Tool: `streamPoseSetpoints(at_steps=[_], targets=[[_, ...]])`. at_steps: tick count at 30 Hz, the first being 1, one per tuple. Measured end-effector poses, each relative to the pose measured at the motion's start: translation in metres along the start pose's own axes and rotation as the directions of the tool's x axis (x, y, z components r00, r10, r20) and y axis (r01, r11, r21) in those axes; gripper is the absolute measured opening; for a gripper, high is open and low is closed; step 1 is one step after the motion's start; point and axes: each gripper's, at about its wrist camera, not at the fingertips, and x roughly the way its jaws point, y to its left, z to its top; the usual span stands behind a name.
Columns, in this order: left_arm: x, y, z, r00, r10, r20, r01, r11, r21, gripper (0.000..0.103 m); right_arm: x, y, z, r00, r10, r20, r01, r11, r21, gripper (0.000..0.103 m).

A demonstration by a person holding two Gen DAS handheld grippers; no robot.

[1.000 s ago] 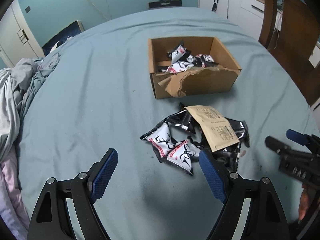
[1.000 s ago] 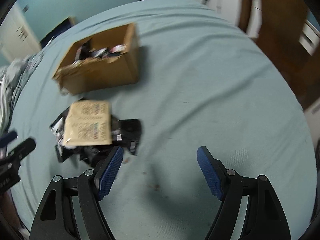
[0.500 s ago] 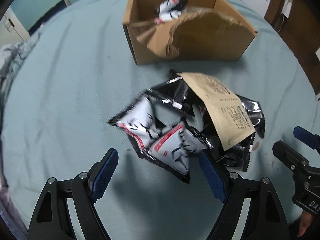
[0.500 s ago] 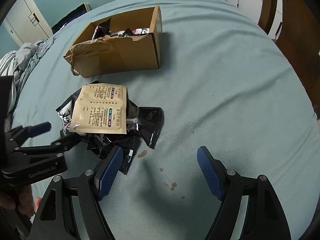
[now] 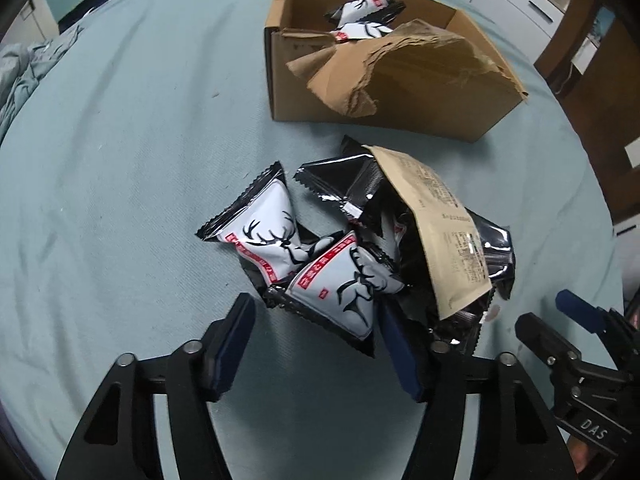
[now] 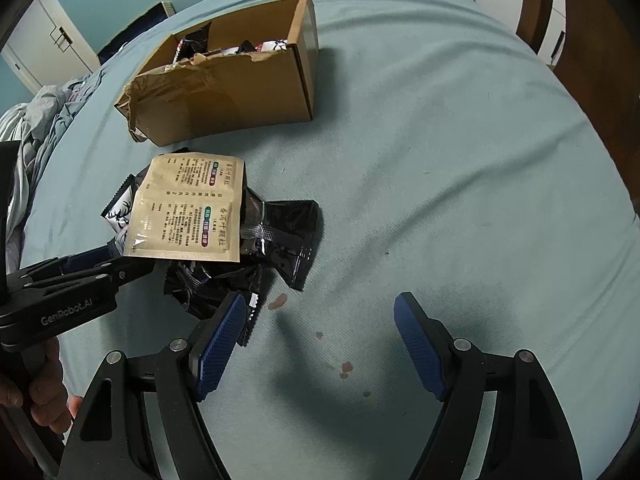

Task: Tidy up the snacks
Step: 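Grasp a white deer-print packet from the pile with the left gripper, then hold the white packet in the left gripper while the right gripper grasps a black packet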

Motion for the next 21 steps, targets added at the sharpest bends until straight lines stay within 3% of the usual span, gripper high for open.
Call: streamPoseSetpoints(at_steps=[4, 6, 7, 8, 14, 21], targets=[[0.002, -0.006, 0.003, 1.0, 0.008, 0.025, -0.009, 0.999, 0.039, 0.072, 0.001, 0.0, -0.001, 1.0, 0.011, -0.006, -0.011, 1.0, 0.013, 0.076], [0.005, -0.008, 0.005, 0.999, 0.006, 0.032, -0.008, 0.999, 0.046, 0.055, 0.002, 0.001, -0.001, 1.0, 0.012, -0.005, -0.012, 1.0, 0.008, 0.076], [0.007, -0.008, 0.008, 0.999, -0.003, 0.033, 0.001, 0.999, 0.048, 0.038, 0.002, 0.002, -0.002, 1.0, 0.009, -0.005, -0.009, 1.0, 0.004, 0.076], [0.009, -0.008, 0.012, 0.999, -0.021, 0.028, 0.019, 0.999, 0.044, 0.034, 0.003, 0.003, -0.002, 1.0, 0.005, -0.006, -0.005, 1.0, -0.002, 0.076], [0.006, 0.01, 0.008, 0.998, -0.067, 0.02, 0.068, 0.997, -0.022, 0.028, 0.007, 0.01, -0.007, 1.0, -0.012, -0.012, 0.011, 1.0, -0.02, 0.076], [-0.04, 0.031, -0.012, 0.994, -0.083, 0.077, 0.089, 0.993, -0.078, 0.028, -0.004, 0.016, -0.014, 0.999, 0.02, 0.028, -0.02, 0.999, -0.031, 0.076]])
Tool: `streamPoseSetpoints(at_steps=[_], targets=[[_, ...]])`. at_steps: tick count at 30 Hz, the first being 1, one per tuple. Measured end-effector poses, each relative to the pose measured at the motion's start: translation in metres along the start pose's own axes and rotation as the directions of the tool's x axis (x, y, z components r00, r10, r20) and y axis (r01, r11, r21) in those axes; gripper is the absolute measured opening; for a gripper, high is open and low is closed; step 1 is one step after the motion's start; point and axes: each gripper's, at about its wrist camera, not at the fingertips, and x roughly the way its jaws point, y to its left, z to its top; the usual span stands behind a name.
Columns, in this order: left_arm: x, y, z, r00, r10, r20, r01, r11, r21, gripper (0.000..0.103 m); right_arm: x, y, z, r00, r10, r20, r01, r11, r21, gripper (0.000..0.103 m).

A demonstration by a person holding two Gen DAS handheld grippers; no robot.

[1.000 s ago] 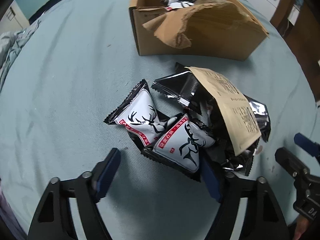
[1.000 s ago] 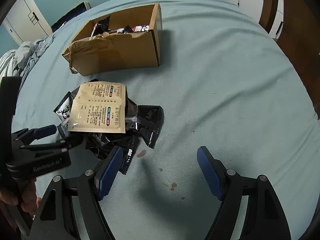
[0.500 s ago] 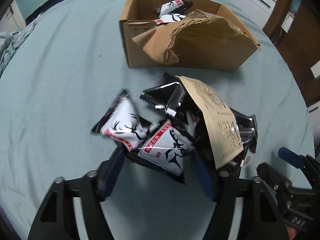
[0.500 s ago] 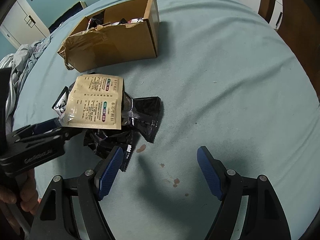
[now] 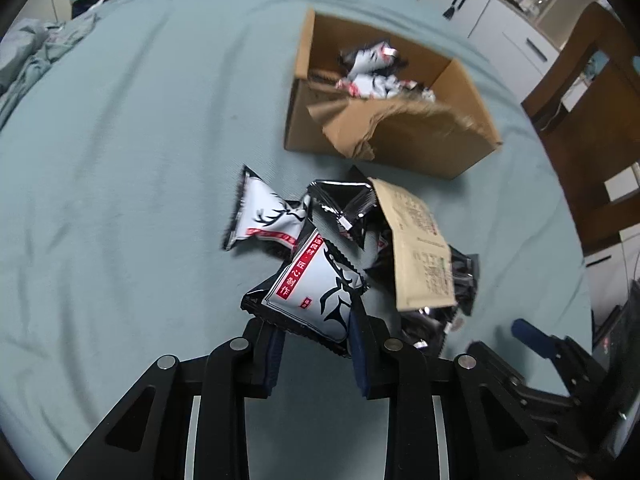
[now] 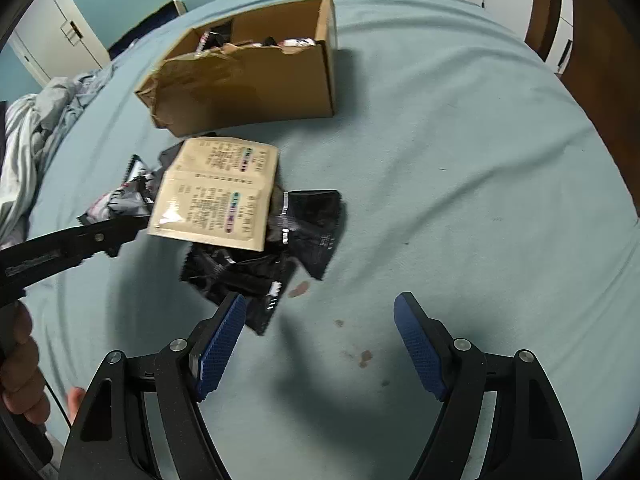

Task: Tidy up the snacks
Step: 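Hold the white packet in the left gripper while the right gripper grasps a black packet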

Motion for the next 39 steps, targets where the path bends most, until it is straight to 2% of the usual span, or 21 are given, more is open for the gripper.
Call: streamPoseSetpoints(at_steps=[3, 7, 13, 20, 25, 26, 27, 29, 32, 36, 39], targets=[[-0.022, 0.001, -0.007, 0.999, 0.023, 0.043, -0.024, 1.0, 0.02, 0.028, -0.003, 0.003, -0.003, 0.999, 0.035, 0.007, -0.035, 0.999, 0.003, 0.076], [-0.041, -0.01, -0.01, 0.99, 0.086, 0.115, -0.094, 0.994, 0.062, 0.028, -0.003, 0.006, -0.007, 0.997, 0.081, 0.003, -0.081, 0.997, 0.007, 0.076], [-0.049, -0.012, -0.001, 0.984, 0.096, 0.147, -0.107, 0.992, 0.072, 0.028, 0.013, 0.012, -0.002, 0.989, 0.143, -0.033, -0.141, 0.989, 0.04, 0.076], [-0.036, -0.026, 0.01, 0.983, 0.11, 0.149, -0.126, 0.987, 0.104, 0.028, 0.044, 0.025, 0.016, 0.987, 0.147, -0.062, -0.145, 0.989, 0.036, 0.076], [-0.022, -0.029, 0.015, 0.983, 0.127, 0.129, -0.141, 0.985, 0.104, 0.028, 0.05, 0.038, 0.02, 0.996, 0.085, -0.006, -0.086, 0.995, -0.05, 0.076], [-0.021, -0.029, 0.015, 0.984, 0.128, 0.127, -0.141, 0.985, 0.101, 0.028, 0.05, 0.04, 0.019, 0.997, 0.077, -0.003, -0.077, 0.994, -0.072, 0.073], [-0.021, -0.029, 0.015, 0.983, 0.131, 0.127, -0.143, 0.985, 0.098, 0.028, 0.049, 0.041, 0.017, 0.997, 0.072, 0.005, -0.072, 0.994, -0.085, 0.066], [-0.022, -0.028, 0.014, 0.982, 0.139, 0.13, -0.153, 0.984, 0.097, 0.028, 0.048, 0.042, 0.014, 0.998, 0.055, 0.01, -0.054, 0.993, -0.105, 0.029], [-0.021, -0.028, 0.009, 0.979, 0.157, 0.131, -0.171, 0.98, 0.103, 0.028, 0.039, 0.037, 0.01, 0.996, 0.087, 0.009, -0.086, 0.992, -0.088, 0.028], [-0.022, -0.028, 0.001, 0.974, 0.181, 0.132, -0.196, 0.975, 0.104, 0.028, 0.025, 0.032, 0.001, 0.996, 0.086, 0.03, -0.083, 0.993, -0.084, 0.027], [-0.032, -0.022, -0.002, 0.973, 0.178, 0.15, -0.191, 0.978, 0.084, 0.028, 0.006, 0.027, -0.006, 0.992, 0.114, 0.061, -0.111, 0.992, -0.059, 0.026]])
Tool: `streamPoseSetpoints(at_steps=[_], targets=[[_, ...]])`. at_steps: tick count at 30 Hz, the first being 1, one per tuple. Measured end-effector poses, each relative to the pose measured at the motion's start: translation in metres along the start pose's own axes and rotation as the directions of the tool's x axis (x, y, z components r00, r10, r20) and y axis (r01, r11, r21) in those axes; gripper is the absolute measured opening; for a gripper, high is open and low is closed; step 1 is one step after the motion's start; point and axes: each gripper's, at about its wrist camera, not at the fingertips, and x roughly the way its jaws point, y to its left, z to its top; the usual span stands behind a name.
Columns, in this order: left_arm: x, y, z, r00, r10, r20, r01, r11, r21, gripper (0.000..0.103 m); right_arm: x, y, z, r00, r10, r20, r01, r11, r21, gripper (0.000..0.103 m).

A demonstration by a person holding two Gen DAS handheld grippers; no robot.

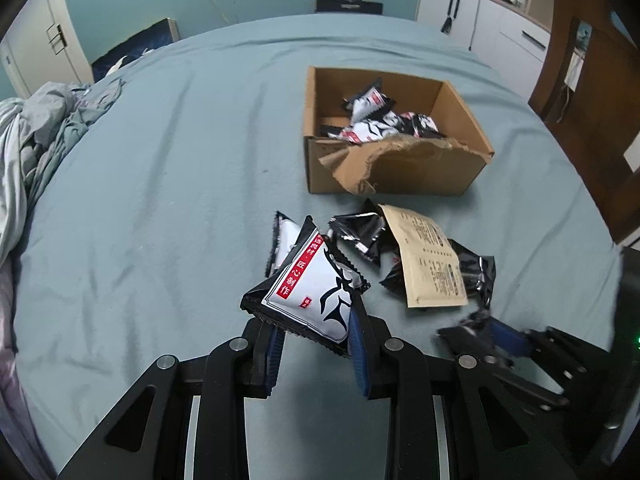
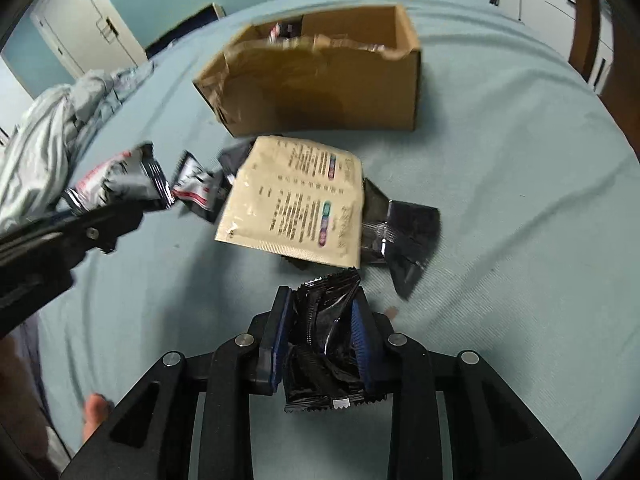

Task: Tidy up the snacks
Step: 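Hold the white packet in the left gripper while the right gripper grasps a black packet, then release the white packet into the box with the left gripper while the right gripper carries the black packet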

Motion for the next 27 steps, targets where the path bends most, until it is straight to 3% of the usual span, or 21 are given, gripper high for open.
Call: streamPoseSetpoints(at_steps=[14, 20, 27], targets=[[-0.039, 0.011, -0.009, 0.995, -0.015, 0.095, 0.015, 1.0, -0.003, 0.028, -0.074, -0.013, -0.024, 0.991, 0.023, 0.133, -0.03, 0.998, 0.052, 0.026], [-0.03, 0.001, 0.008, 0.996, -0.022, 0.087, 0.02, 1.0, 0.024, 0.028, -0.077, -0.017, -0.017, 0.991, 0.031, 0.127, -0.04, 0.997, 0.072, 0.026], [-0.016, -0.013, 0.049, 0.996, -0.004, 0.093, 0.0, 0.999, 0.048, 0.028, -0.071, -0.019, 0.017, 0.991, 0.031, 0.129, -0.04, 0.997, 0.064, 0.026]])
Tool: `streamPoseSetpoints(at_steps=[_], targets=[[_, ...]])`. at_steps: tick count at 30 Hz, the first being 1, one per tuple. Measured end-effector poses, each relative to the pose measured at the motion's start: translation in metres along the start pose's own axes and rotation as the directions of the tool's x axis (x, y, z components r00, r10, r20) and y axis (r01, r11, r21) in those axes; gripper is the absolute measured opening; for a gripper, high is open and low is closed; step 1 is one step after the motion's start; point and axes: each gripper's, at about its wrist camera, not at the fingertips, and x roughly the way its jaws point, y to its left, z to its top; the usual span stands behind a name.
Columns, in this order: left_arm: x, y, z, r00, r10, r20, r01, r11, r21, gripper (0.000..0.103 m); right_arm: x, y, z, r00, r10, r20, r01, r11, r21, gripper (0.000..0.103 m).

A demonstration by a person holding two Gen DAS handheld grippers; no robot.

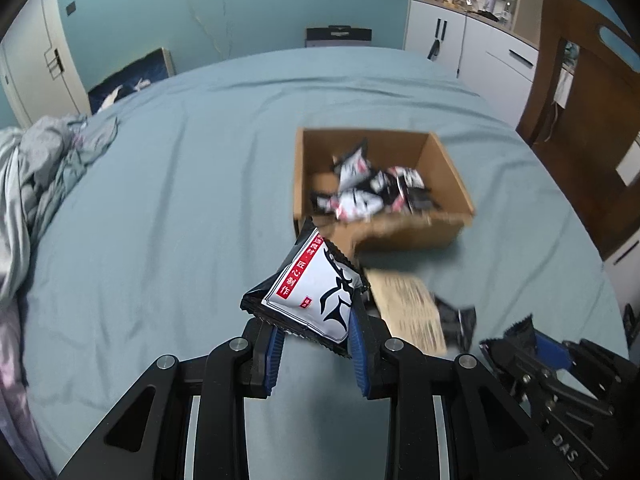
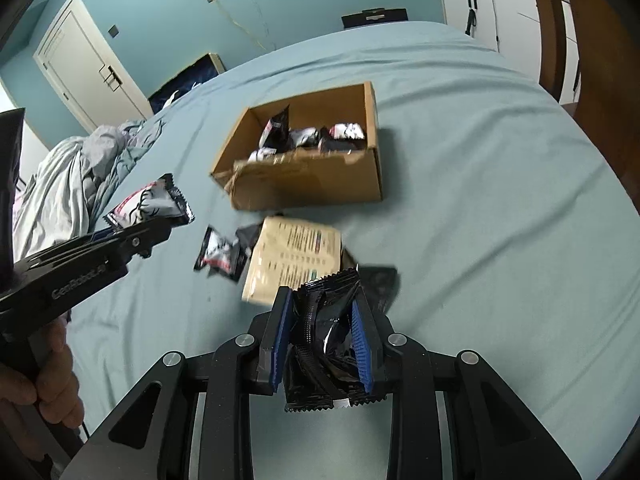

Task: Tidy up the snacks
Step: 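Release the white packet into the box with the left gripper while the right gripper carries the black packet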

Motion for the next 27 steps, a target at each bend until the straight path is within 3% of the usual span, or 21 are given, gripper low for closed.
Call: streamPoseSetpoints(at_steps=[12, 17, 24, 25, 26, 27], targets=[[0.036, -0.021, 0.094, 1.0, -0.004, 0.019, 0.005, 0.999, -0.036, 0.028, 0.014, -0.002, 0.063, 0.999, -0.032, 0.038, 0.033, 0.999, -0.032, 0.026], [0.053, -0.028, 0.112, 1.0, 0.024, 0.014, -0.023, 0.999, -0.027, 0.029, 0.027, 0.004, 0.083, 0.998, -0.039, 0.047, 0.042, 0.998, -0.051, 0.027], [0.078, -0.019, 0.12, 0.999, -0.034, -0.03, 0.033, 0.998, -0.063, 0.033, 0.043, 0.008, 0.107, 0.998, -0.039, 0.044, 0.041, 0.998, -0.049, 0.027], [0.079, -0.017, 0.12, 0.999, -0.031, -0.03, 0.029, 0.998, -0.058, 0.039, 0.044, 0.01, 0.109, 0.998, -0.045, 0.043, 0.047, 0.997, -0.054, 0.027], [0.079, -0.017, 0.121, 0.999, -0.023, -0.029, 0.021, 0.998, -0.053, 0.059, 0.046, 0.009, 0.113, 0.998, -0.052, 0.045, 0.054, 0.997, -0.06, 0.027], [0.079, -0.016, 0.121, 1.0, -0.01, -0.03, 0.008, 0.999, -0.046, 0.069, 0.046, 0.01, 0.115, 0.997, -0.059, 0.046, 0.062, 0.996, -0.069, 0.026]])
